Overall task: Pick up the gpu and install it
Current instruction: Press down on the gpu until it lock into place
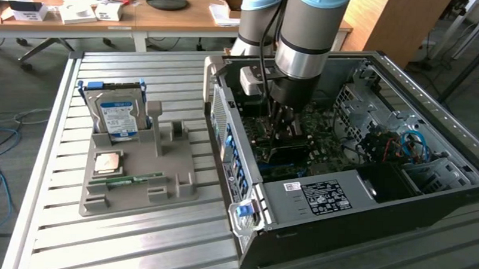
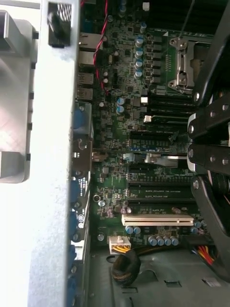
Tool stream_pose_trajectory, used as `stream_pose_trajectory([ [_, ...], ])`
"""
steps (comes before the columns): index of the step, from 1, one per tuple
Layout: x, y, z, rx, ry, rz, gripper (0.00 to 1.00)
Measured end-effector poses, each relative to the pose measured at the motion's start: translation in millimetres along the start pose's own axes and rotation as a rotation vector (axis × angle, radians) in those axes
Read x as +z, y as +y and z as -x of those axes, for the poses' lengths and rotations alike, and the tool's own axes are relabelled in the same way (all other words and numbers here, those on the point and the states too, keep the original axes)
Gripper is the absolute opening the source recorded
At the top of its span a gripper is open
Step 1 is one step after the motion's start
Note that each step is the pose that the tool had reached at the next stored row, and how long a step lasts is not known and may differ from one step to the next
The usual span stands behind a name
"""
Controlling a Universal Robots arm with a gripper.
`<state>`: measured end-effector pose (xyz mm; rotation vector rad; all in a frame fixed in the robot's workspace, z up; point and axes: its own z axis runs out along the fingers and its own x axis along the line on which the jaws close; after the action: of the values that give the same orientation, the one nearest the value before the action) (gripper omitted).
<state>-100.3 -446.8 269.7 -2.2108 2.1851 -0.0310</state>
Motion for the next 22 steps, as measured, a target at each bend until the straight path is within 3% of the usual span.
stream_pose_trajectory([
  [14, -29.9, -1.1, 0.4, 0.000, 0.0000, 0.0001, 0.11],
  [19, -30.5, -1.1, 0.4, 0.000, -0.0001, 0.0000, 0.11],
  [20, -30.5, -1.5, 0.4, 0.000, -0.0001, 0.0011, 0.11],
  [22, -30.5, -4.3, 0.3, 0.000, 0.0000, 0.0158, 0.11],
])
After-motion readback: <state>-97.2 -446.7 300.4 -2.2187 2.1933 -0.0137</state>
